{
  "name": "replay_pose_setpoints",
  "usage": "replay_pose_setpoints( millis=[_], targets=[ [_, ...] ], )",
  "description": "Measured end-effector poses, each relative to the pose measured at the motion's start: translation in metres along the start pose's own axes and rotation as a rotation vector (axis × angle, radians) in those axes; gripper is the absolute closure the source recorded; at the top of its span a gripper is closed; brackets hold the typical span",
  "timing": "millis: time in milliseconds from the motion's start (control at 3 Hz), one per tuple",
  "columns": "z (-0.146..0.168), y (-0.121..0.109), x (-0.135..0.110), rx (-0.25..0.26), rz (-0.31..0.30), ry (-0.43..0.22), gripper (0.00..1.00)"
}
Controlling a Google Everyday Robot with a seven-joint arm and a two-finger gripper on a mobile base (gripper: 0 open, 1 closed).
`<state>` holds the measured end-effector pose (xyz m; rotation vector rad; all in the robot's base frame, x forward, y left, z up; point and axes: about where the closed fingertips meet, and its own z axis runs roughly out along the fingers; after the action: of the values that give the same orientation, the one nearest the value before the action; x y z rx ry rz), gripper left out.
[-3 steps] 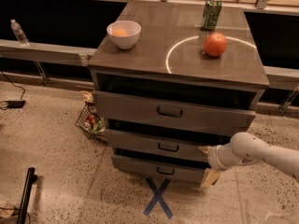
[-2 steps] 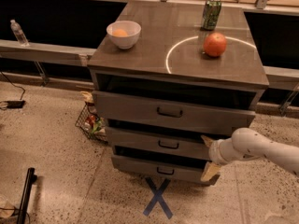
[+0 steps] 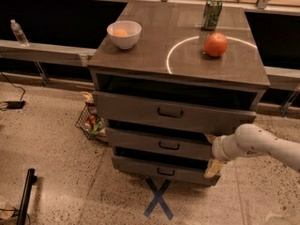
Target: Open middle drawer
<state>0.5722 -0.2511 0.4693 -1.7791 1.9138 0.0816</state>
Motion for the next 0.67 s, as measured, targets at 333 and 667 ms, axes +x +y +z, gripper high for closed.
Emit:
replay_pose_setpoints(
  millis=[333, 667],
  targets=[
    [0.011, 0.0, 0.005, -0.009, -0.014, 0.01, 0.0],
    [0.029, 0.002, 0.015, -0.019, -0.016, 0.017, 0.0]
  ],
)
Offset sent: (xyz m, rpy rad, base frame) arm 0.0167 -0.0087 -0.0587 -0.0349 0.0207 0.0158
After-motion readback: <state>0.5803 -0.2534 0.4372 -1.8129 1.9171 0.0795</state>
